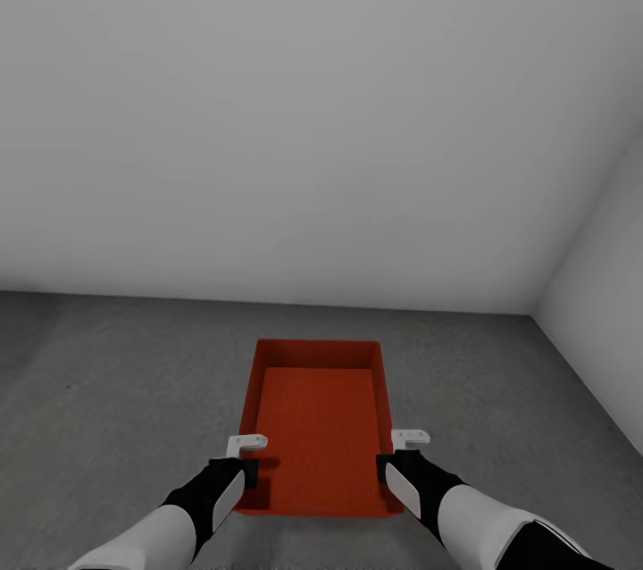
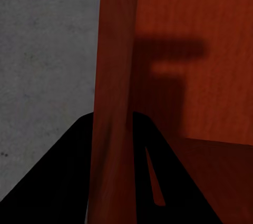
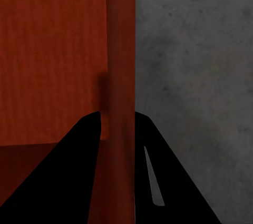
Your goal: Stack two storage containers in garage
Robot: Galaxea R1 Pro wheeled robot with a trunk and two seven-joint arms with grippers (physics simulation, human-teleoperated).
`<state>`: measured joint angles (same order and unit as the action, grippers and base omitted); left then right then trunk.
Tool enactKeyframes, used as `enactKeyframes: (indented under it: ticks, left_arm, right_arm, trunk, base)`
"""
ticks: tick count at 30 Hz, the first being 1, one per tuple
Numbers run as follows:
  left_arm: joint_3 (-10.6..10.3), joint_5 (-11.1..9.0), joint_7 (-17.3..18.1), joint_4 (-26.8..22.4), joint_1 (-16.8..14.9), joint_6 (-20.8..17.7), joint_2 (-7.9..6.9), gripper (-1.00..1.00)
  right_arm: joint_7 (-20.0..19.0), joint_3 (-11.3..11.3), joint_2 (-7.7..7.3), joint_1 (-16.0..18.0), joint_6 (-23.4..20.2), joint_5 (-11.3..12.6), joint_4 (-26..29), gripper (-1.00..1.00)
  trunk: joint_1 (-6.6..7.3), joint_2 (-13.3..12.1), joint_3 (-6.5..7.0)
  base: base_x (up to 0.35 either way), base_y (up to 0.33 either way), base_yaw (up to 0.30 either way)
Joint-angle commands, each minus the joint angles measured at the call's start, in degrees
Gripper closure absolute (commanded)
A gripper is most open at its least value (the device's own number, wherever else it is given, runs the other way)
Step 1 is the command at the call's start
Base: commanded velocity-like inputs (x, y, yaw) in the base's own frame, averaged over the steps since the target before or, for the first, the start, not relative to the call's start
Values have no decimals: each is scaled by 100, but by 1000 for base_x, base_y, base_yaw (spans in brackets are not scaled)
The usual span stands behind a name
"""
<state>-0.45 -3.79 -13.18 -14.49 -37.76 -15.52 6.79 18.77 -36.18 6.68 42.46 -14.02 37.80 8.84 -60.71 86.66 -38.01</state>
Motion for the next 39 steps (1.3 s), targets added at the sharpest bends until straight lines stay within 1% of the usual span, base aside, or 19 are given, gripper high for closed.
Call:
enactKeyframes:
  ticks: [1,39]
  left_arm:
    - [-75,-78,-61,7,5,-31,94,100]
    - [-78,-78,-61,6,5,-31,103,100]
  right_arm:
    - [56,59,0,8,268,-203,12,100]
    - [56,59,0,8,268,-203,11,100]
  trunk:
    - [1,3,-14]
    - [1,3,-367]
  base:
    - [0,0,0]
    - [0,0,0]
